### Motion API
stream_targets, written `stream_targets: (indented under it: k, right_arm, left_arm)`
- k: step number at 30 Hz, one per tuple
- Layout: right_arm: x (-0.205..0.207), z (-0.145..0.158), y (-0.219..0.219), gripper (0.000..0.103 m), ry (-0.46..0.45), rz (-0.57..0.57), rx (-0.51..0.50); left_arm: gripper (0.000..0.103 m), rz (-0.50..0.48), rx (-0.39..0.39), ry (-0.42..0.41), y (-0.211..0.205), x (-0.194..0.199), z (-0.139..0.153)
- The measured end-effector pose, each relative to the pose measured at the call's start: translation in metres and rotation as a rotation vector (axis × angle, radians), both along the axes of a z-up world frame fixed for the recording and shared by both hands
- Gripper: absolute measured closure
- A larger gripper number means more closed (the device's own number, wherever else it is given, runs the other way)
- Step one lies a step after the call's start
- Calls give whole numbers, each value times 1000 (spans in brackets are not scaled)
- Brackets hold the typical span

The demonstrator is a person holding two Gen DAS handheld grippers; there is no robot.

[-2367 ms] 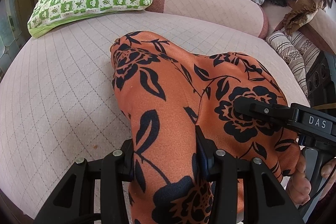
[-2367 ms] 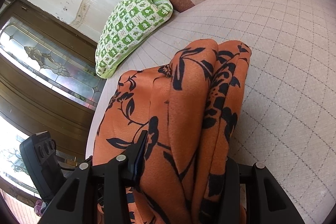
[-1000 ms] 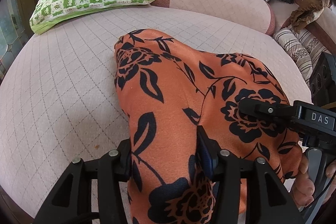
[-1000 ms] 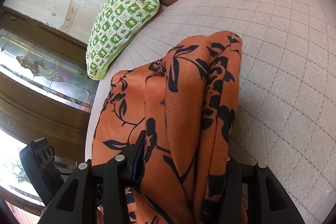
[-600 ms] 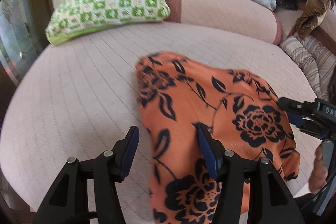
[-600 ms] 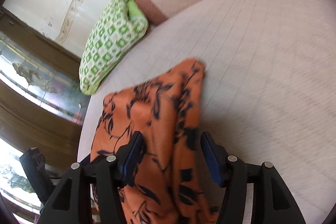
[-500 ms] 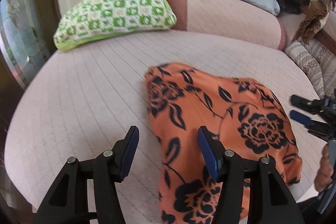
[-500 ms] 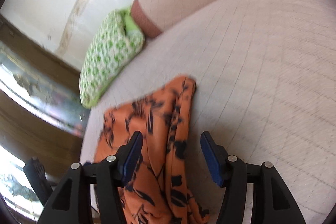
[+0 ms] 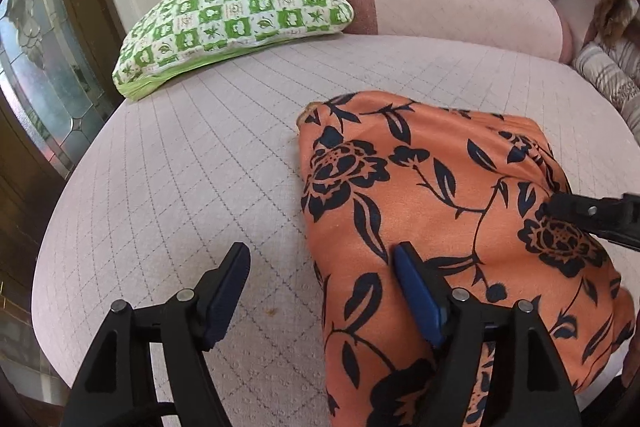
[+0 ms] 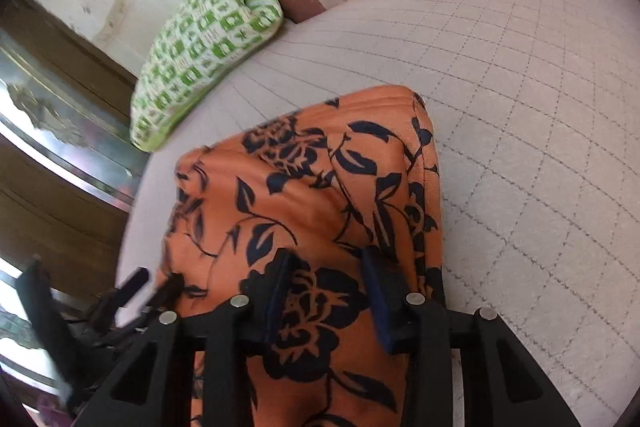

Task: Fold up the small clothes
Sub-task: 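Open both grippers and lift them off the folded blouse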

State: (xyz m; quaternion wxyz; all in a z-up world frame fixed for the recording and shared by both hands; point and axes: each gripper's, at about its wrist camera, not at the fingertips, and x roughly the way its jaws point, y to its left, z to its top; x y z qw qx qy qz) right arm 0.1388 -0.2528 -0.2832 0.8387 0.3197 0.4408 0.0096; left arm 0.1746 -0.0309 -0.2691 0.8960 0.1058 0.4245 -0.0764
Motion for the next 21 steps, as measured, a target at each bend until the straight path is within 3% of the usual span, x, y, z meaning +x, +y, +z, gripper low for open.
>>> stream_targets:
  k: [4,9,11,21]
  right_arm:
    - [-15,10,-12,62,-60,-47,52]
    - [-55,52,3,52,-216,-55,-166]
    - [-66,66,8,52,-251,-70,-224]
    - [-125,119,42,51,-343,-75,-339]
  left_arm:
    - [27,27,-11,-38,-2,-13,19]
    - [26,68,-48,-136,0,-50,58]
    - [20,62,-54,-170,-1,-66,75]
    - [19,63,-54,-309,-2,-124,146]
